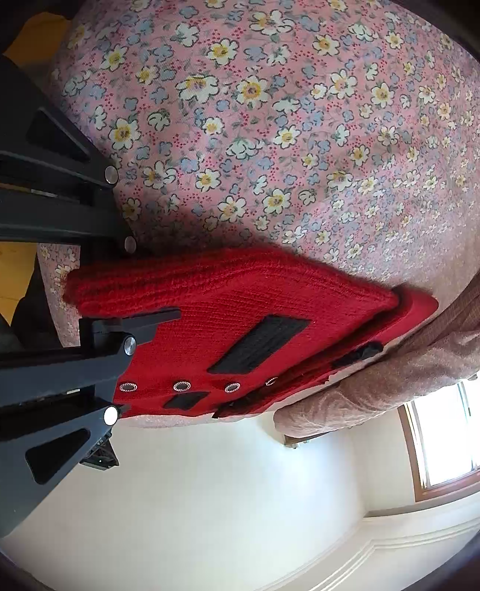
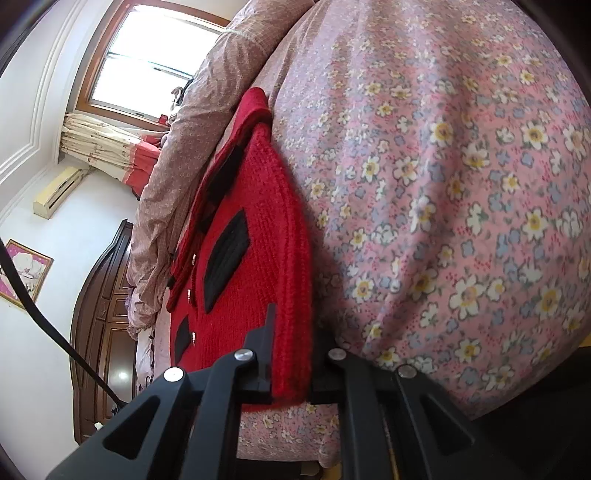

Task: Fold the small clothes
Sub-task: 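Grasp the cardigan hem with the left tool while the right tool grasps it too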

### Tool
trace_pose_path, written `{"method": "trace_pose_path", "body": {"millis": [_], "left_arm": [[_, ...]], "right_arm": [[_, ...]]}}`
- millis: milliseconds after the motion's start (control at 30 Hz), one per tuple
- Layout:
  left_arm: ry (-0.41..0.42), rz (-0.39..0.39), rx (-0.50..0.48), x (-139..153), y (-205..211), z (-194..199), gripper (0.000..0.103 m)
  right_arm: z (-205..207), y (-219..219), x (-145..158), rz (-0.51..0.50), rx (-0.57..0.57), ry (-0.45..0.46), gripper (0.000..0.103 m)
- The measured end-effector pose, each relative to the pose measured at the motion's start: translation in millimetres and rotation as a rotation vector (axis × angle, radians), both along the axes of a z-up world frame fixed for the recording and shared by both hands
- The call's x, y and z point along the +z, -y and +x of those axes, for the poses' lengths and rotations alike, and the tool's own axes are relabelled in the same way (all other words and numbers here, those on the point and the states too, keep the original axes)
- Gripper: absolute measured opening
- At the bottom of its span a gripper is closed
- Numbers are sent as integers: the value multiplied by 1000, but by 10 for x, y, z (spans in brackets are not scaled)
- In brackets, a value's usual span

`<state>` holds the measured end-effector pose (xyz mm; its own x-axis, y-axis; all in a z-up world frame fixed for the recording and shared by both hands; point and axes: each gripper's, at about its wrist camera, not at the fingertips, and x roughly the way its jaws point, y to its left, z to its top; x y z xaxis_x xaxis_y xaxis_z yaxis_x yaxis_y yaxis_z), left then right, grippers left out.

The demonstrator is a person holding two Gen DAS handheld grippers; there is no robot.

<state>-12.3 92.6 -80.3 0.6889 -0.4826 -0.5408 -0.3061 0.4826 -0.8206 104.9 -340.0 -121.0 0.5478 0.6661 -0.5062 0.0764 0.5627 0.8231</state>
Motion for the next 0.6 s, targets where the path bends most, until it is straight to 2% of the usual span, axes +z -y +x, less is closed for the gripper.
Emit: {"method": "trace_pose_path", "body": {"millis": [133,233,367,500,600], "left_arm": [[24,21,-20,-20,18,-37,6],[7,1,-22,-33,9,-70,6],[4,18,-39,-14,17,-62,6],[21,-15,-19,-75,-21,-106,6],[34,-13,6,-93,-21,-143,2]], "right_arm": [[-20,17,-25,5,-3,-2,9],[-25,22,-36,9,-5,-3,9],[-28,30,-44,11,-4,-3,9],[-38,49,-64,15,-6,-5,9],[-39,55,-68,11,-6,-5,9]]}}
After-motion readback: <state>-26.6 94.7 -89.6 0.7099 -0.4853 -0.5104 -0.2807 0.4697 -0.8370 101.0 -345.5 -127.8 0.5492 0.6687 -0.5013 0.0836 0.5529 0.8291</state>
